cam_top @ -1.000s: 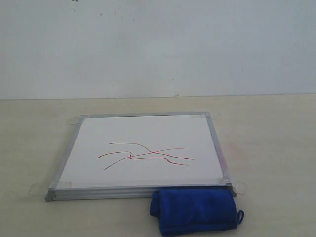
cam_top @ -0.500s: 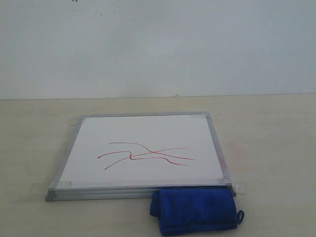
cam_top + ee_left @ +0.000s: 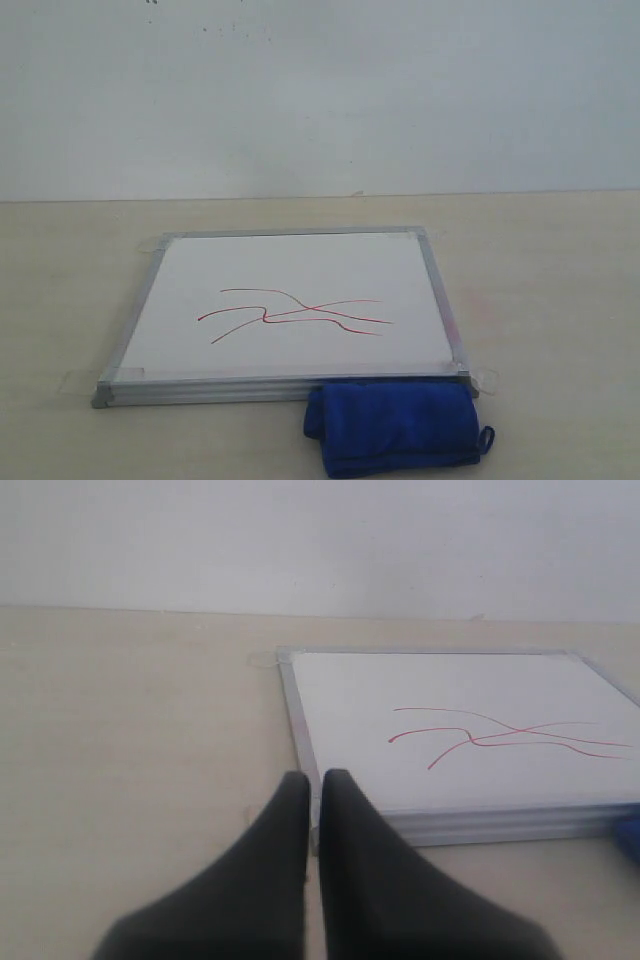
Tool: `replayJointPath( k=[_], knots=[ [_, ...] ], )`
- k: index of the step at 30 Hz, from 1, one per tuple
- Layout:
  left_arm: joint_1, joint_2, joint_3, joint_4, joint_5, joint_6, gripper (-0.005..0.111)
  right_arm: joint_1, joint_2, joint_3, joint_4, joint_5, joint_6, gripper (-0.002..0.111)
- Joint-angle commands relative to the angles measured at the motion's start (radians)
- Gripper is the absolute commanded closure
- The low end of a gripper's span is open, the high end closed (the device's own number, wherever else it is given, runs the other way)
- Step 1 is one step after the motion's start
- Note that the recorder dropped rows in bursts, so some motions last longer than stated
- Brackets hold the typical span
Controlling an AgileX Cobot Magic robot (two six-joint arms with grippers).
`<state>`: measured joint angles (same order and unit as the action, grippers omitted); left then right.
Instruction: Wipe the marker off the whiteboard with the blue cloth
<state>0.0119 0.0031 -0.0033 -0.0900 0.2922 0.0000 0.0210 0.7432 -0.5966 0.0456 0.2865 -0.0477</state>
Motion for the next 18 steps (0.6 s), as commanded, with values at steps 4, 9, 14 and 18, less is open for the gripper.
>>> replayJointPath(
  k=[4,9,14,18],
  knots=[
    [-0.002,-0.003,0.003,0.001,-0.003,0.0,0.103,-0.001,0.217,-0.174,0.001,0.267,-0.193,0.108],
    [-0.002,-0.003,0.003,0.001,-0.003,0.0,0.103,-0.001,0.325,-0.27,0.012,0.391,-0.219,0.108],
    [-0.002,-0.003,0.003,0.001,-0.003,0.0,0.103,-0.001,0.389,-0.335,0.064,0.48,-0.334,0.108],
    [-0.002,-0.003,0.003,0.001,-0.003,0.0,0.103,-0.001,0.436,-0.376,0.14,0.548,-0.507,0.108]
  ],
)
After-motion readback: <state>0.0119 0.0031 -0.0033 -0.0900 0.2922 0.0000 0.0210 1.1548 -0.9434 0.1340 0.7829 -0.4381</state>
